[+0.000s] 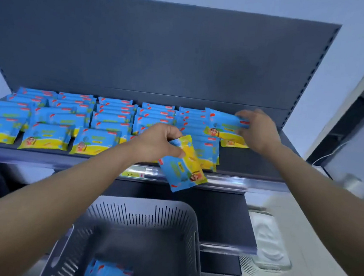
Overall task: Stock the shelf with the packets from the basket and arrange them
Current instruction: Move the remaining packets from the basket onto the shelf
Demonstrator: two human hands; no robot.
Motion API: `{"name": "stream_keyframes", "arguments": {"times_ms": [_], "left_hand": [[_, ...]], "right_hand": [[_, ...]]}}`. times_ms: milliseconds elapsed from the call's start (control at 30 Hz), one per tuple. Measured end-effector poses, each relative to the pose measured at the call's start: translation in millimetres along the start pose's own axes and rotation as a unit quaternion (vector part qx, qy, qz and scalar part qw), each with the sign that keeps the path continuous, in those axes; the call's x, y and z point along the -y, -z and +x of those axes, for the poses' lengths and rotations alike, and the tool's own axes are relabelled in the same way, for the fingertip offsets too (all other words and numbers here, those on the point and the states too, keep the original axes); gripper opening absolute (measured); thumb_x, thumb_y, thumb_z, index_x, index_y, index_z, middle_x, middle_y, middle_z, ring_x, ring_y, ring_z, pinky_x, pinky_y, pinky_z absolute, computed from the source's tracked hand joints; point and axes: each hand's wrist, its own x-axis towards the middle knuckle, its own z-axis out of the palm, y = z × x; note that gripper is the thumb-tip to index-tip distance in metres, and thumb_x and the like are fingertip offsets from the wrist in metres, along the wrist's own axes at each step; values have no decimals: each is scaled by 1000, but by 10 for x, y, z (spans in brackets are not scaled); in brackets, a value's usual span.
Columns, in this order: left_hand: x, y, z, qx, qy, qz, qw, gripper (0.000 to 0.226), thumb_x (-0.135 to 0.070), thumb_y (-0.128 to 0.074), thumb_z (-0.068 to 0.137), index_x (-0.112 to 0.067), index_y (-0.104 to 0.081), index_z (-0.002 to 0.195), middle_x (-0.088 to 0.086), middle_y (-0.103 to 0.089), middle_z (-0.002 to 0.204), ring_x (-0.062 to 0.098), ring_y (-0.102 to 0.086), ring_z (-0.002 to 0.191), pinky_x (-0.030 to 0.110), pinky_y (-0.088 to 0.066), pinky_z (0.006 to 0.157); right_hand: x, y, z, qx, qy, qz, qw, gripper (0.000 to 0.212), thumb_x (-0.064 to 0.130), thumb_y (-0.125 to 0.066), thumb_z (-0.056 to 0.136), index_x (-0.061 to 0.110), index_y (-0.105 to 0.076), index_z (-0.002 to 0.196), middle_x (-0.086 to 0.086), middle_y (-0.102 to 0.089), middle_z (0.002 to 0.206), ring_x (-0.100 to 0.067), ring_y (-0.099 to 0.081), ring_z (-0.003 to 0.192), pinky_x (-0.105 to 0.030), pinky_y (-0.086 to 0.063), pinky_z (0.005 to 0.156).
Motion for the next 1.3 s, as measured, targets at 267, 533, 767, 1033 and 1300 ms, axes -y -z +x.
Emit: {"name": "stream_keyframes", "arguments": {"times_ms": [267, 533, 767, 1033, 1300], "left_hand": [[-440, -283, 603, 8, -22, 35, 999, 30, -14, -78, 73, 8, -62, 85, 8, -47, 73, 16, -42, 66, 32, -40, 62], [-689, -478, 857, -10, 9, 62, 998, 17, -11, -78, 74, 0, -65, 77, 4, -44, 64, 14, -40, 59, 26, -41, 50], [-939, -649, 1107, -4, 15, 111, 994, 19, -10, -79, 72, -17, -61, 75, -16, -50, 52, 2, -39, 46, 18, -37, 42], [-1328, -1181, 1777, 79, -80, 376, 920, 28, -19, -73, 77, -17, -68, 104, -4, -60, 90, 15, -53, 82, 25, -41, 68], [-1033, -1749, 2374, 155, -166, 601, 767, 28, -21, -58, 88, -25, -62, 116, 3, -57, 115, 26, -50, 112, 33, -39, 81]], "right_hand": [[-1092, -121, 360, 104, -85, -39, 990, 47, 8, -64, 83, 20, -56, 128, -13, -49, 127, -31, -58, 109, -35, -45, 96], [-1478, -571, 755, 163, -37, 17, 986, 51, 8, -67, 82, 16, -53, 131, -13, -47, 131, -27, -52, 116, -31, -40, 96], [-1594, -705, 1032, 159, 19, 24, 987, 46, 10, -65, 81, 10, -52, 126, -16, -50, 126, -30, -50, 114, -32, -39, 94], [-1814, -704, 1259, 177, 50, 93, 979, 40, 17, -73, 75, 7, -55, 109, -10, -56, 113, -17, -52, 97, -17, -31, 74], [-2105, -643, 1378, 196, 77, 105, 972, 41, 13, -70, 78, 13, -58, 118, -10, -53, 116, -21, -52, 107, -17, -33, 82]]}}
